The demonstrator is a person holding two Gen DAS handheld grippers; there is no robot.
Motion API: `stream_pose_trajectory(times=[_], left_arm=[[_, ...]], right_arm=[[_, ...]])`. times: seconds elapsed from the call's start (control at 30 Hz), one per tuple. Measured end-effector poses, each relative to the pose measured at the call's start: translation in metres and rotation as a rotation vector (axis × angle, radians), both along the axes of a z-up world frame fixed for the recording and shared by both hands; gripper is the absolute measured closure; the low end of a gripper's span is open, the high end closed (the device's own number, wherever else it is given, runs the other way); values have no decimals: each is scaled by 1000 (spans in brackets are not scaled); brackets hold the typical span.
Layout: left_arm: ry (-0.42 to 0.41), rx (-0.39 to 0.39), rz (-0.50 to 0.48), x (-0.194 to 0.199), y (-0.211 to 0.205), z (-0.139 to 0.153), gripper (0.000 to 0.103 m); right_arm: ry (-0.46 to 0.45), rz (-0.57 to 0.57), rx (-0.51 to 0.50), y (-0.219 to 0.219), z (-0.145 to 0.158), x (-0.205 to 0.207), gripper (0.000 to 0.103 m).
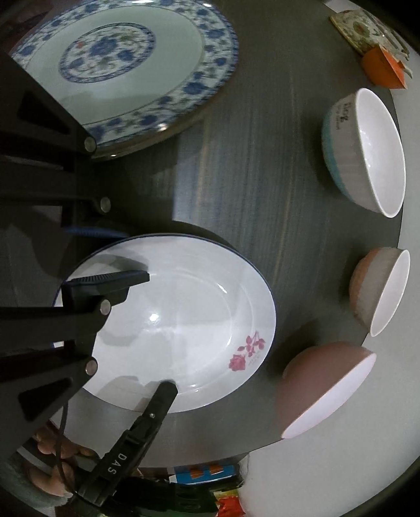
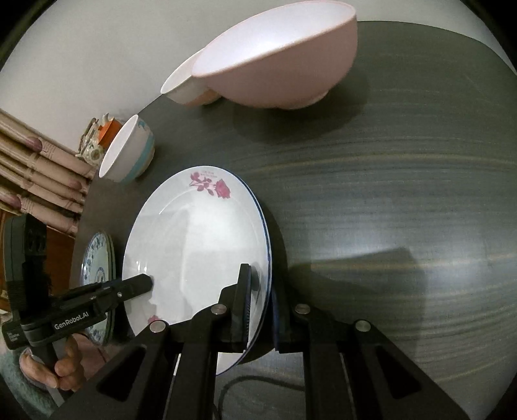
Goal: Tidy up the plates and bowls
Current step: 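Close right tool on the white plate rim and tilt it up while left tool steadies it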
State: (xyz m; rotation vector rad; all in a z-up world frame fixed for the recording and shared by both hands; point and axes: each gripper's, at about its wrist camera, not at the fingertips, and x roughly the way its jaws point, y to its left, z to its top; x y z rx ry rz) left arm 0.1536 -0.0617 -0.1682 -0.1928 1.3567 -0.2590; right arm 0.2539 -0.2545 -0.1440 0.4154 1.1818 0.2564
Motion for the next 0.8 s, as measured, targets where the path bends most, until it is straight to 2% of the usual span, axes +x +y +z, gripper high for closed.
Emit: stream_pose_trajectory(times=[0.4,0.53,0.8], left_arm=[[20,8,-13,-8,-13,-8,84],[28,10,-20,8,-26,-8,84],[31,7,-1,21,-23,-8,84]], right_arm=[[19,4,-1,5,-3,-31,92],[23,-1,3,6,-4,-39,92],[20,1,-14,8,-3,-46,92]])
